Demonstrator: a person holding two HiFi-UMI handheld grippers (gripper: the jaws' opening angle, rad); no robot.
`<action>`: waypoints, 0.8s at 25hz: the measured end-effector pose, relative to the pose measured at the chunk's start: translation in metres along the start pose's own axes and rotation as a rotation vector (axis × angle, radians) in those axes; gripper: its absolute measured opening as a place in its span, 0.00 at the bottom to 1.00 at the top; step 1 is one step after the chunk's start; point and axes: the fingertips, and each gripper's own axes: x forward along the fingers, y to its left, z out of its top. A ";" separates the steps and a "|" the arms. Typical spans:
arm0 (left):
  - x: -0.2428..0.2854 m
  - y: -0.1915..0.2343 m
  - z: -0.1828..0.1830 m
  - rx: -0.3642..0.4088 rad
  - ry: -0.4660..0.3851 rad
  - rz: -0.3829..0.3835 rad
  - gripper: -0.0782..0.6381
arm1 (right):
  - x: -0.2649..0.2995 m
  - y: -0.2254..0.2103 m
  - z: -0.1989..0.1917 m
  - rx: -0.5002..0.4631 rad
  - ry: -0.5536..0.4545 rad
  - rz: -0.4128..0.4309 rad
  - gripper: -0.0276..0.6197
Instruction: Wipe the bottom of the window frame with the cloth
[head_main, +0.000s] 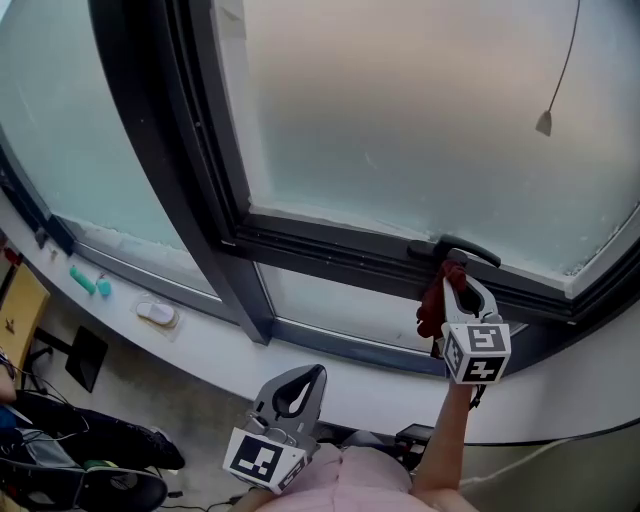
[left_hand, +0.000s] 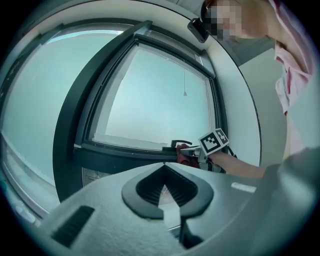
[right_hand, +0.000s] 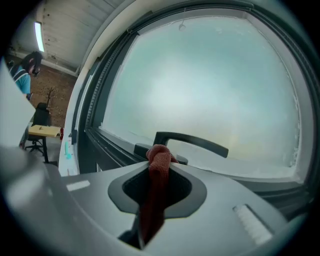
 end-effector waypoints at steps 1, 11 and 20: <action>-0.001 0.002 0.001 0.001 -0.004 0.001 0.11 | 0.000 0.000 0.000 0.010 -0.002 -0.005 0.14; 0.003 0.016 0.011 -0.003 -0.043 -0.035 0.11 | 0.003 0.003 0.002 -0.040 0.018 -0.048 0.14; 0.006 0.023 0.010 -0.029 -0.051 -0.031 0.11 | 0.002 0.001 0.001 -0.029 0.021 -0.040 0.14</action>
